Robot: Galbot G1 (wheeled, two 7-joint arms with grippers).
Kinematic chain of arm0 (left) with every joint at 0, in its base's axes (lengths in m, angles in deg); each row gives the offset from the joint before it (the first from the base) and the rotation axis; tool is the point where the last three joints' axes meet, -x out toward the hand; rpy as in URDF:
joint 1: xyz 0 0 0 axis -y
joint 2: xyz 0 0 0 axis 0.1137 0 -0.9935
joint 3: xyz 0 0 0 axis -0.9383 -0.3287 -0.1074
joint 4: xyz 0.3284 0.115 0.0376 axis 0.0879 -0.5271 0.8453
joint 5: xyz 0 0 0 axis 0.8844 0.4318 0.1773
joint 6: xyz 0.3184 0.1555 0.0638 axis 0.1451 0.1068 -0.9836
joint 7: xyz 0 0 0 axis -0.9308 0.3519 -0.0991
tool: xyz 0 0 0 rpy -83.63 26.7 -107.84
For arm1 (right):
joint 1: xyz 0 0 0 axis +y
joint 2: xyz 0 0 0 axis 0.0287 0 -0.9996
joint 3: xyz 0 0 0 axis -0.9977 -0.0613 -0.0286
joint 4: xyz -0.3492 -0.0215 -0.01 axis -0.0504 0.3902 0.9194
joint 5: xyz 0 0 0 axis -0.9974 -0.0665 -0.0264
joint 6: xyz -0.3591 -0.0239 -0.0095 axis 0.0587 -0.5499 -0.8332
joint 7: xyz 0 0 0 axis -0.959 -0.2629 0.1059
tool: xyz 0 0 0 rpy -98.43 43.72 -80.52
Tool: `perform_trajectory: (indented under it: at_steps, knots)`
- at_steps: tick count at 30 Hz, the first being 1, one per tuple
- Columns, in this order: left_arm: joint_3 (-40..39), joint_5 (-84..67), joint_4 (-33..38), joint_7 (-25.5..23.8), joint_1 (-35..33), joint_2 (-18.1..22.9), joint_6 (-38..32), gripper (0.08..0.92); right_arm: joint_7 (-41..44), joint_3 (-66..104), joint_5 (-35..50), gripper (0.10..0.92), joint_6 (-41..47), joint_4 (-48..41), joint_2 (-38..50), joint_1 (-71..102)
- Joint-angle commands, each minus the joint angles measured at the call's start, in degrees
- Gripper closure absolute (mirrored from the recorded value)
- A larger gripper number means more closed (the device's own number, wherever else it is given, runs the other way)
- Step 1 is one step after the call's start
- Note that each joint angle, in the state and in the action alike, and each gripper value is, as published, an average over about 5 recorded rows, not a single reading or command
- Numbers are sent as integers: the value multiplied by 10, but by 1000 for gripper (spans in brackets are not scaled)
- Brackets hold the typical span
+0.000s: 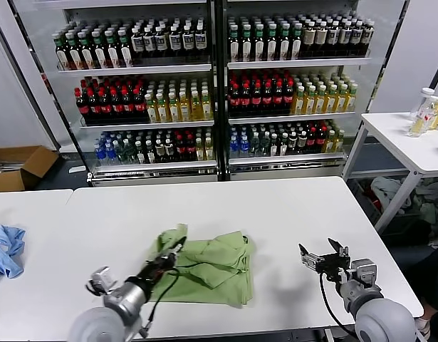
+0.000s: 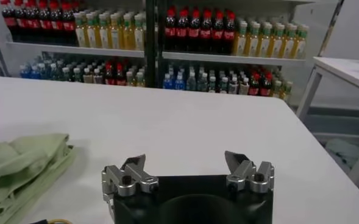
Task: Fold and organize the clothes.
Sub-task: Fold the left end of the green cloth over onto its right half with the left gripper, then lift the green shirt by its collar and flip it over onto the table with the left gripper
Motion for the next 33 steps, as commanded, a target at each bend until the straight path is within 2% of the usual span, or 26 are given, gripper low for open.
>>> perform_trajectory:
  at_steps: [1,4,6,13,21,25,29,33]
  knots:
    - [-115,62,-35,-3,52,34,-1,909,0,-3,0,202,-1,-4,0,-8]
    - [-129,118,-38,-17,56,35,0,894,0,-5,0,203,-1,-8,-1,-10]
    - [-139,150,-39,-28,57,35,0,856,0,-6,0,203,-1,-9,-2,-11]
    - [-165,178,-19,-49,60,46,-6,658,0,-11,-2,202,-1,-9,-5,-14]
    - [-147,160,37,-66,30,40,-4,424,0,-13,-4,202,-1,-12,-6,-15]
    - [-111,160,61,-59,12,27,-5,311,0,-20,-8,203,-1,-14,-13,-20]
    - [-54,188,58,-24,-2,-4,-7,208,0,-26,-10,203,-1,-15,-17,-23]
    - [-14,227,12,17,-10,-38,-6,179,1,-28,-13,202,-2,-17,-20,-24]
